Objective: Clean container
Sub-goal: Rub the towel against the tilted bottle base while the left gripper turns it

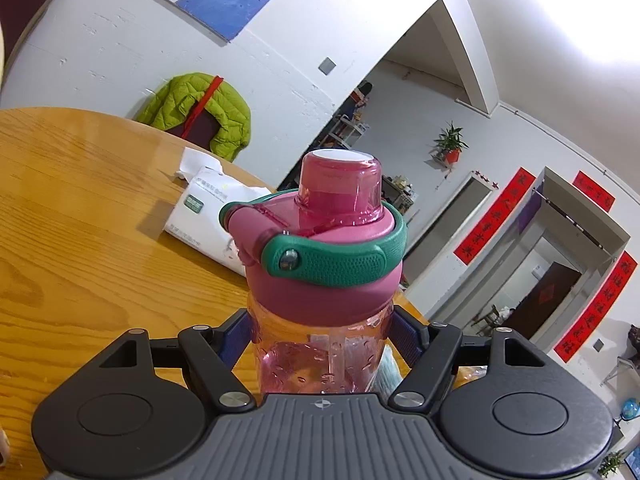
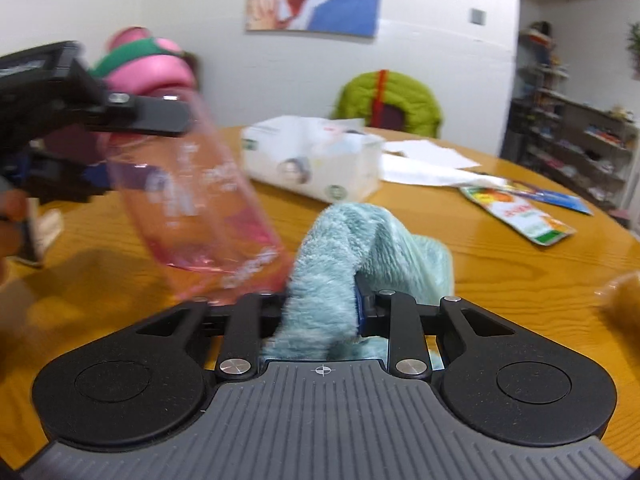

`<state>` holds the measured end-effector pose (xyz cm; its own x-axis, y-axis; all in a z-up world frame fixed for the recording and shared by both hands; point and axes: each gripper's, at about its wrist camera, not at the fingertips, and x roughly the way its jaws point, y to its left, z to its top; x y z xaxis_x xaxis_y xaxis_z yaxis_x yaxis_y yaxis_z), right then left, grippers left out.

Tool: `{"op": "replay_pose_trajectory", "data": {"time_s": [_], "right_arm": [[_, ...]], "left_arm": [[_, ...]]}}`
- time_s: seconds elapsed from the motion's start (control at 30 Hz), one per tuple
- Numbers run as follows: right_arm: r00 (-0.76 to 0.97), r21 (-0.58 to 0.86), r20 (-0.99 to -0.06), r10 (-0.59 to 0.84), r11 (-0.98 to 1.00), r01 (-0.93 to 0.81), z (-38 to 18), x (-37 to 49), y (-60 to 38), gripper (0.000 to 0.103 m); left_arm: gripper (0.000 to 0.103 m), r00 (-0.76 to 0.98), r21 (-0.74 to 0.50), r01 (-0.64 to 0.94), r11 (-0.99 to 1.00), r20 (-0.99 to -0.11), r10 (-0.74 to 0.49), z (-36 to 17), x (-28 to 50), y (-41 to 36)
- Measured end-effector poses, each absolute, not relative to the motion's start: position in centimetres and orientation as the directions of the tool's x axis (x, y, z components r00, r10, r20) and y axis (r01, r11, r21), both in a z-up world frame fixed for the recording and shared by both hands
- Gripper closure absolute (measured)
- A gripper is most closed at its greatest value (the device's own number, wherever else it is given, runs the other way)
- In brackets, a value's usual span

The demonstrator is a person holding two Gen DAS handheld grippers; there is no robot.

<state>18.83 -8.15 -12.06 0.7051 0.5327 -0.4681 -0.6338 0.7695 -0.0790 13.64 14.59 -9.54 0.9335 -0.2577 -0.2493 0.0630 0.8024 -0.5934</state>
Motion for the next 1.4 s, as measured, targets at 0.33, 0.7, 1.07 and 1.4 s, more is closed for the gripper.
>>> {"op": "replay_pose_trajectory", "data": {"time_s": [0.33, 0.7, 1.07, 1.4], "right_arm": [[0.627, 0.144, -0.523, 0.577, 0.785, -0.602, -11.7, 18.2, -9.9, 0.074], [0.514, 0.586, -0.487, 0.706, 0.701, -0.407, -14.3, 22.8, -12.2, 0.074], [0.395, 0.495, -0.518, 0.759, 0.643, -0.585, -12.6, 17.6, -11.3, 0.074], [0.580, 0.472, -0.515, 0.631, 0.774, -0.423, -13.5, 22.9, -11.7, 0.074]], "left_arm": [[0.032, 0.936, -0.604, 0.051, 0.795, -0.250, -0.249, -9.6, 13.6, 15.0], [0.032, 0.935, -0.620, 0.047, 0.783, -0.248, -0.253, -9.6, 13.5, 15.3], [0.032, 0.935, -0.616, 0.046, 0.787, -0.251, -0.252, -9.5, 13.3, 15.0], [0.032, 0.934, -0.610, 0.053, 0.791, -0.251, -0.256, -9.5, 13.2, 15.0]]}}
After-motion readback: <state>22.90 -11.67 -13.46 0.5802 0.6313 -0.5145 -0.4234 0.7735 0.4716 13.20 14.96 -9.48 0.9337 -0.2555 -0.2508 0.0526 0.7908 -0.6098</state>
